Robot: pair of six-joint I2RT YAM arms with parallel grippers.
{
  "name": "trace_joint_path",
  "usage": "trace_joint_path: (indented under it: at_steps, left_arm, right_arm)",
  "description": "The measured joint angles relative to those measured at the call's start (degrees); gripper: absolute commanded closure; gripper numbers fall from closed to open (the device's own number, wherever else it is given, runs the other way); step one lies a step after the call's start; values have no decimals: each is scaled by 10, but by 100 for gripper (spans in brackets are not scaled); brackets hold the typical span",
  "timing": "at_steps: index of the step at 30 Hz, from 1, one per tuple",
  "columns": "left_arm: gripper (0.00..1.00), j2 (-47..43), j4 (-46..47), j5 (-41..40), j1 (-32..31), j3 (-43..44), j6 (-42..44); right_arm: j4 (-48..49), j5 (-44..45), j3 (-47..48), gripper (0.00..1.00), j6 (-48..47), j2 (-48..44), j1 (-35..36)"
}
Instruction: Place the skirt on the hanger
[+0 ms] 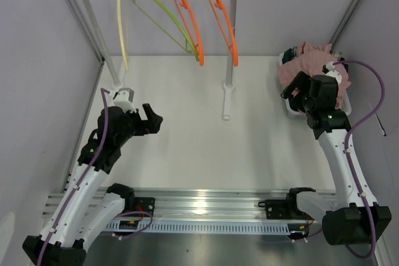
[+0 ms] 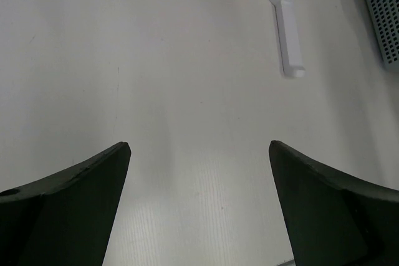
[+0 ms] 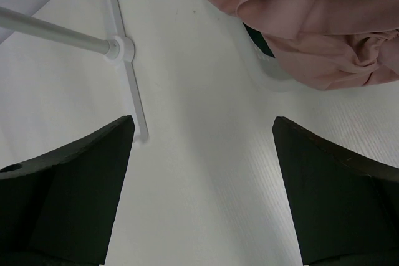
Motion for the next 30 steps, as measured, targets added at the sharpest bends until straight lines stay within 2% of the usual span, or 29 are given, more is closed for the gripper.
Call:
trace_joint_path:
  at_steps: [10,17,21,25,30]
  left_arm:
    - [1,-5,4,9,0,-8,0]
    - [0,-5,4,10,0,-8,0]
    - [1,-5,4,10,0,-8,0]
    - [0,-4,4,10,0,-8,0]
    - [1,-3,4,10,0,-8,0]
  right_arm:
    - [-21,18,16,1,-7,23,-3]
    - [-33,17,98,15,-11,137,-49]
    - [-40,11,140,20,-4,213,-88]
    - [-44,8,165,24,8,264,-98]
    - [-44,10,170,39,27,295,-100]
